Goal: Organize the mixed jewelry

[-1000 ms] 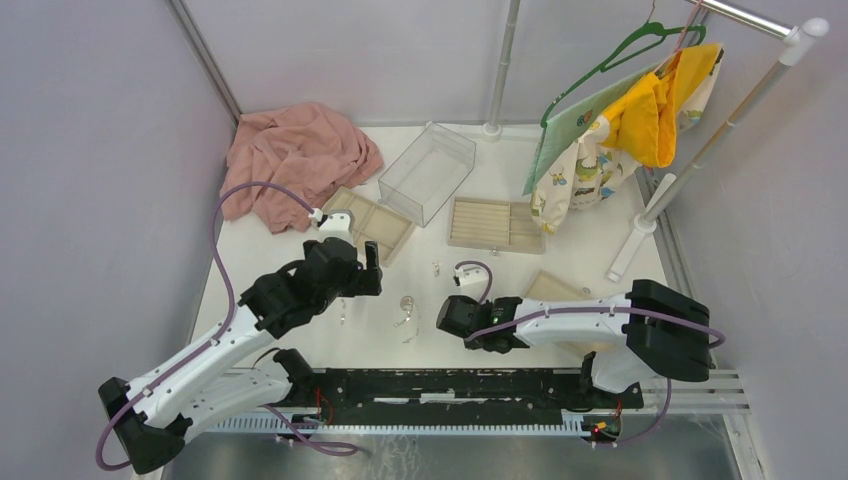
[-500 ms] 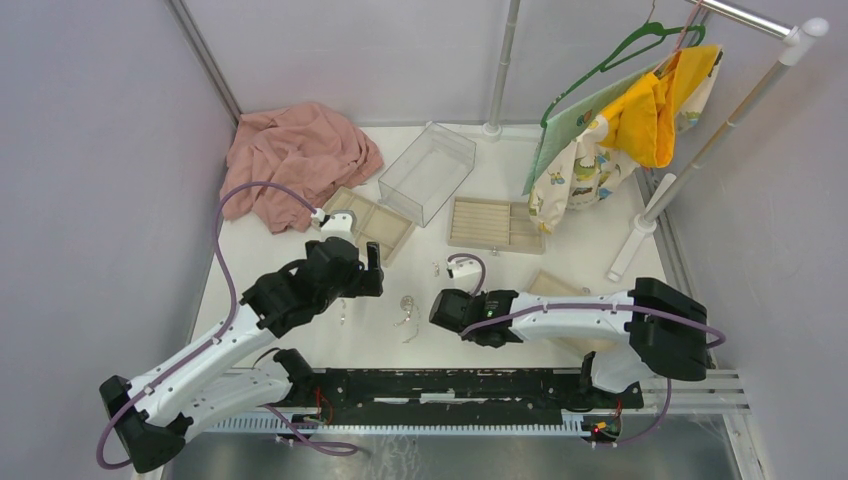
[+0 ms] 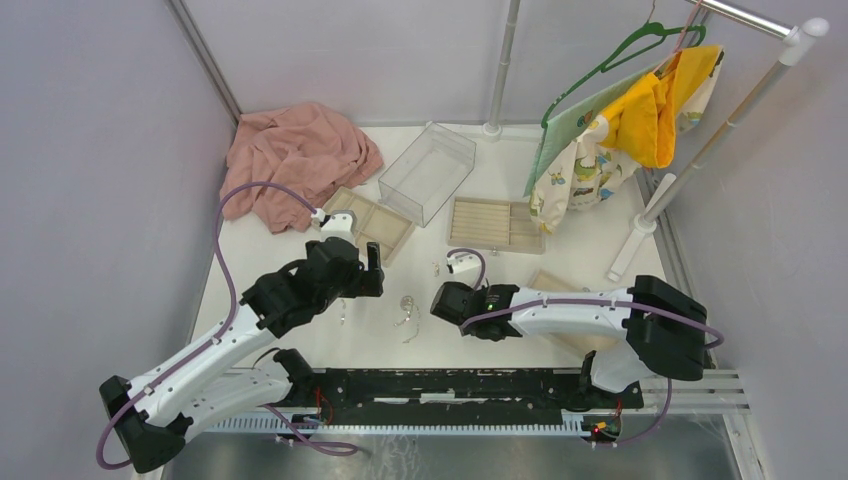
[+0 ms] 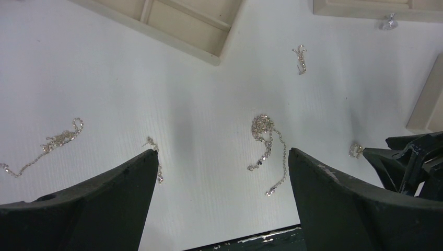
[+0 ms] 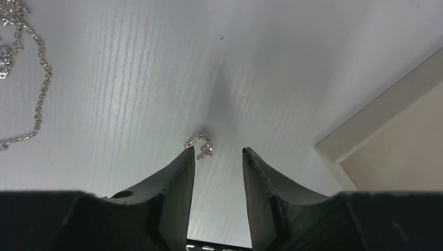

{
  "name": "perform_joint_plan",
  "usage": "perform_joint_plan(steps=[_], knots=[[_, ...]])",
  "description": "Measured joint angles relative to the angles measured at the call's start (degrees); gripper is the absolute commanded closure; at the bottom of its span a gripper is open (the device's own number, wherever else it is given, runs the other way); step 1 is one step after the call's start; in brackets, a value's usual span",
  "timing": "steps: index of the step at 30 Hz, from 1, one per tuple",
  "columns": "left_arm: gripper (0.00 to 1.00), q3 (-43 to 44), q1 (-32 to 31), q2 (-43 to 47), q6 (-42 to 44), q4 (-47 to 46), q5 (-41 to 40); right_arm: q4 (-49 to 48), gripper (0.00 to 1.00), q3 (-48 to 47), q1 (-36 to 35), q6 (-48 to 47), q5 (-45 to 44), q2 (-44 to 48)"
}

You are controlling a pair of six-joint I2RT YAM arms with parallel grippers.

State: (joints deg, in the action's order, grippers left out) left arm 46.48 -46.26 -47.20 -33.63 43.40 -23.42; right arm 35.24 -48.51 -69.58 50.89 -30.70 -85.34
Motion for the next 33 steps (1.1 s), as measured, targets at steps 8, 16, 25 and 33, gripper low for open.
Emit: perform_joint_plan(steps=[8,16,25,33], knots=[[0.00,-0.02,0.00,0.00,0.00,0.00,0.00,-7.63,0.60,6.99,3.13,-1.77,5.18,3.34],[0.00,-0.33,0.00,-0.02,0.00,-0.04,-0.02,-10.14,0.60,8.70,4.02,-3.39,7.89,4.20],[0.00,-0.48,0.00,-0.07,0.00,-0.02,-0.02,-11.30,0.66,8.15,4.02,-4.81,8.46,2.29],[0.00,-0.50,0.00,-0.70,0.00,-0.04,-0.04,-12.07,0.72,7.45,4.02,-5.35,8.96,1.20]])
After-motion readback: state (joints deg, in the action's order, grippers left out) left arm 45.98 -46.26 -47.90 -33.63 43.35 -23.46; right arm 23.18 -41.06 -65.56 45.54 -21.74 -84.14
